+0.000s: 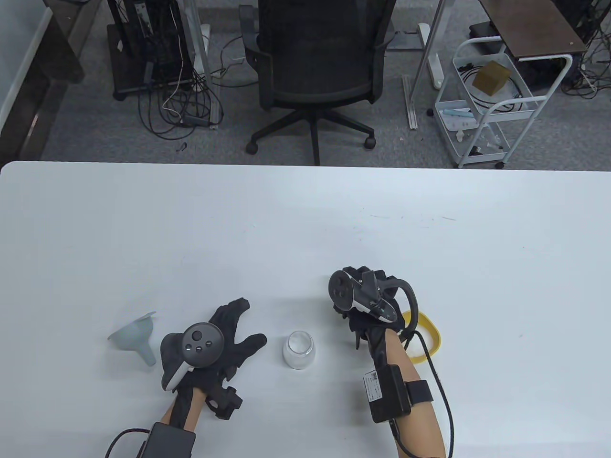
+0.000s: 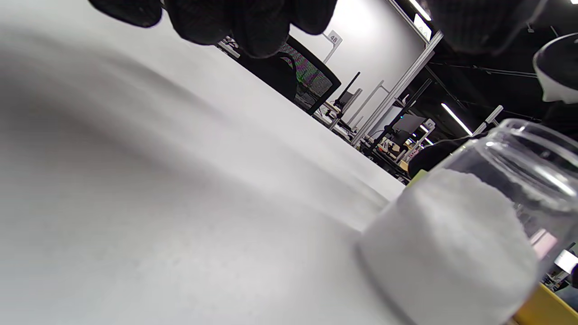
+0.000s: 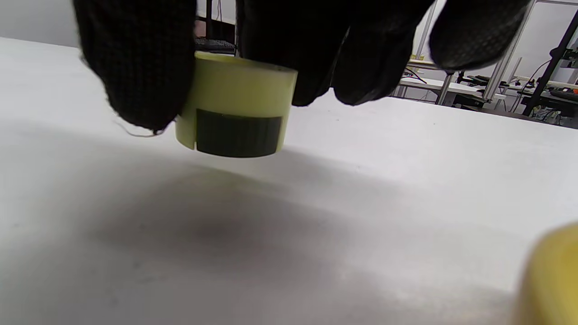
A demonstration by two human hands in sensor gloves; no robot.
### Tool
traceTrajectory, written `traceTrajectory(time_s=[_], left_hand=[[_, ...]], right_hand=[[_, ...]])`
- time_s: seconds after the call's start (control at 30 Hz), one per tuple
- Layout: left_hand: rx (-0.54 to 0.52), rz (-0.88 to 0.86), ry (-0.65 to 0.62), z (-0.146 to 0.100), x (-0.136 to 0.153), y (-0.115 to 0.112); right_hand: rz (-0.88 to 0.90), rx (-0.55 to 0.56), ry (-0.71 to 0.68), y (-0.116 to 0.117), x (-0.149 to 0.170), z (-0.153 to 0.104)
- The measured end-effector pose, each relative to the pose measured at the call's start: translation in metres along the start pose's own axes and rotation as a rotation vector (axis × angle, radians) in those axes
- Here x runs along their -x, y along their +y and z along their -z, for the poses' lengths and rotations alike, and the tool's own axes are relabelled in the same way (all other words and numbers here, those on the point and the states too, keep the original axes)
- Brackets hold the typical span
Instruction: Unscrew the press dispenser and pour salt into it
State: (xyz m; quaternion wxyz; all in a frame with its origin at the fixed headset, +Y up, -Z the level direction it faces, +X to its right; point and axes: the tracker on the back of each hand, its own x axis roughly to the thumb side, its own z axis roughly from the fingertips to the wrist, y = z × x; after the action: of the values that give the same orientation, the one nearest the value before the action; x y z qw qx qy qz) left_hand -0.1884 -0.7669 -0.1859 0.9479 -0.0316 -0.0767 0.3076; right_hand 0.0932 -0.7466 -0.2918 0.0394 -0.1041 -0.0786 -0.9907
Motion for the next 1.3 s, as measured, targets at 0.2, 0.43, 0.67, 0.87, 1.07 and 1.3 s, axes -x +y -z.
traceTrajectory(time_s=[0.2,0.43,0.67,0.87,1.07,1.3], left_hand=[[0.011,0.019,-0.007,0.000,-0.002,-0.003],[0.025,0.040,-0.010,0.001,-0.003,-0.007],[0.008,0.040,-0.006,0.000,-0.002,-0.007],[0.002,0.045,-0.006,0.000,-0.003,-0.008],[0.004,0.067,-0.010,0.000,-0.004,-0.009],[0.008,0.082,-0.011,0.000,-0.006,-0.010]], right_hand=[[-0.016,-0.019,0.024,0.012,0.000,0.007],[0.010,-0.020,0.028,0.017,0.001,0.006],[0.027,0.008,-0.015,0.007,0.002,-0.007],[0.011,0.134,-0.050,-0.009,0.012,-0.040],[0.005,0.180,-0.028,-0.016,0.033,-0.073],[0.023,0.182,0.055,-0.014,0.068,-0.099]])
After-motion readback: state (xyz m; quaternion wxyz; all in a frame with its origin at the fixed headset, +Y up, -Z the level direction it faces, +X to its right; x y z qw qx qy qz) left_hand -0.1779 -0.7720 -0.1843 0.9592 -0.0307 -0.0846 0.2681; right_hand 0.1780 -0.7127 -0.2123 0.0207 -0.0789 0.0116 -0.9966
